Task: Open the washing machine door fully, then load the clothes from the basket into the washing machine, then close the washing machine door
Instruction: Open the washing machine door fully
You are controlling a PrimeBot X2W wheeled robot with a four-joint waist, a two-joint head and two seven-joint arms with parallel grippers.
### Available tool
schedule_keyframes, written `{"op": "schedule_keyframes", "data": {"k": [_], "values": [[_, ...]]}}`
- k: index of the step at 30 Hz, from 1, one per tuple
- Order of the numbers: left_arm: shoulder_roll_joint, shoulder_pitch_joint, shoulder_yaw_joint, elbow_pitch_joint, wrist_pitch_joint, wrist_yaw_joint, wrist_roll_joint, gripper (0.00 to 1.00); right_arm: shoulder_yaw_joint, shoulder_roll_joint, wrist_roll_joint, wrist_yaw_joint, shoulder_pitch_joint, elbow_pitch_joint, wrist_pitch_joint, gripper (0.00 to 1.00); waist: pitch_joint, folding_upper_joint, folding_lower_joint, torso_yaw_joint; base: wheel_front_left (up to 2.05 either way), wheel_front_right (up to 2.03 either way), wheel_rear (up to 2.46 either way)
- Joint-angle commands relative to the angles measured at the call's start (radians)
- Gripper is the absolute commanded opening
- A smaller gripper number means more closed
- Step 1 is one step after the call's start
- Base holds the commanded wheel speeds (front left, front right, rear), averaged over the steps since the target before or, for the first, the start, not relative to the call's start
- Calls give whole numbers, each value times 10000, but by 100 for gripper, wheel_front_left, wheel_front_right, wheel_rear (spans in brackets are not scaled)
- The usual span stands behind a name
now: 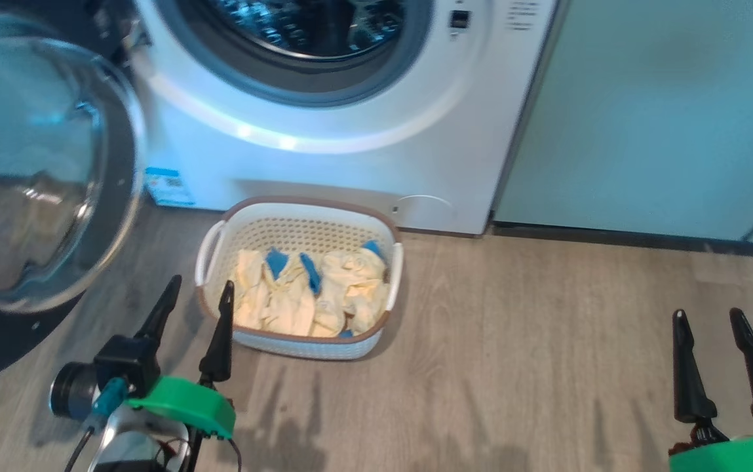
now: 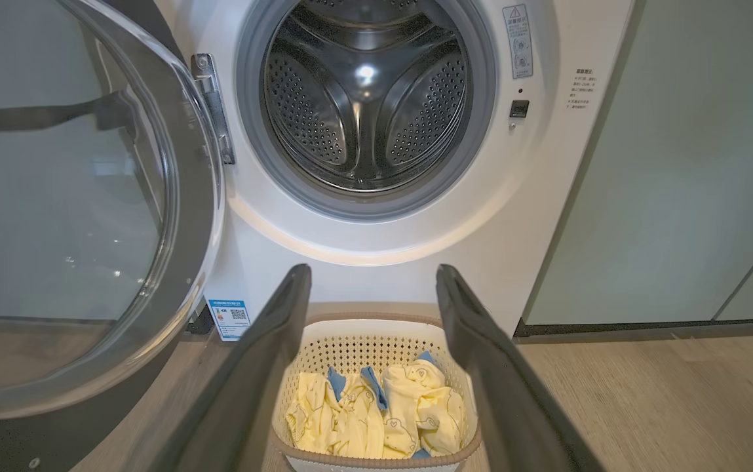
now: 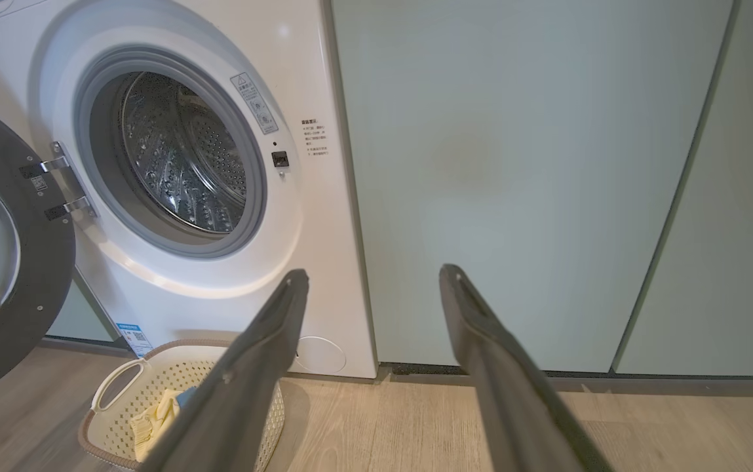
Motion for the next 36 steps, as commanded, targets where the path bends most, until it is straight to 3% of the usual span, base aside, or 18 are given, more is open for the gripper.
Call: {"op": "schedule_keyframes", "data": {"k": [1,15,36], "values": [[224,-268,339,-316,33,81,33,100,197,-77,-60,8,-144,-431,-105,100,-61,-1,1,-329,0,0,0],[369,-332,261,-452,248,210,-21,100,52,-76,-12,8,-78,-647,-106,100,19,-1,1,-773,0,0,0],[456,-365,42,-411,281,343,-160,100,-41,-76,198,8,-97,-600,-106,100,3,-1,1,-786,0,0,0]]}}
